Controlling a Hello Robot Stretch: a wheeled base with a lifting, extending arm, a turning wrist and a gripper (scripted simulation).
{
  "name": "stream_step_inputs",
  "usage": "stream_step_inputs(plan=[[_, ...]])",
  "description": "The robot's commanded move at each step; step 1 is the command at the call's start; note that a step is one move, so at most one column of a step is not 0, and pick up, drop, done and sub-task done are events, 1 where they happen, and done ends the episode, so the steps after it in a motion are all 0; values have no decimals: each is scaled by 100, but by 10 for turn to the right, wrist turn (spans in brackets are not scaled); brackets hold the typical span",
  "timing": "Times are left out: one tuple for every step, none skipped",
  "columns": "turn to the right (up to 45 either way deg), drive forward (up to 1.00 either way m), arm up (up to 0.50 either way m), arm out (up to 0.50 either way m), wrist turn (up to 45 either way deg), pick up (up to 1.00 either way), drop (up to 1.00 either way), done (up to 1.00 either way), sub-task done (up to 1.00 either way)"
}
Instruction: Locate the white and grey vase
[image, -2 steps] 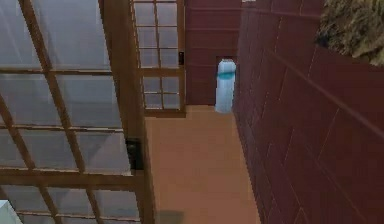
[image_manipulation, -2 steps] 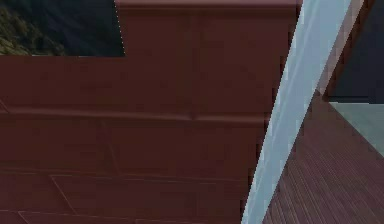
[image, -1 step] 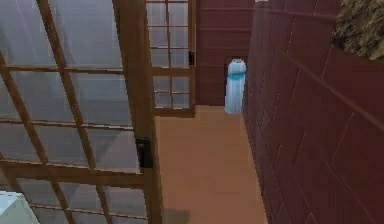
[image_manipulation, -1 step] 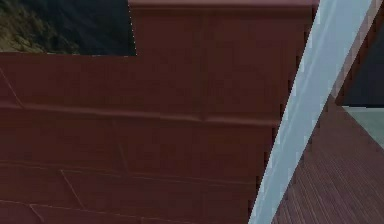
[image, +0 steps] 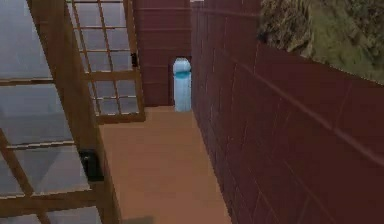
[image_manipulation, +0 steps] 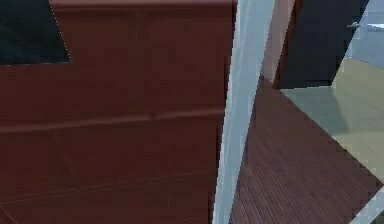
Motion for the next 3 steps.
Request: stream_step_inputs(plan=[[0, 90, 0, 0, 0, 0, 0, 0, 0], [-450, 0, 0, 0, 0, 0, 0, 0, 0], [-180, 0, 0, 0, 0, 0, 0, 0, 0]])
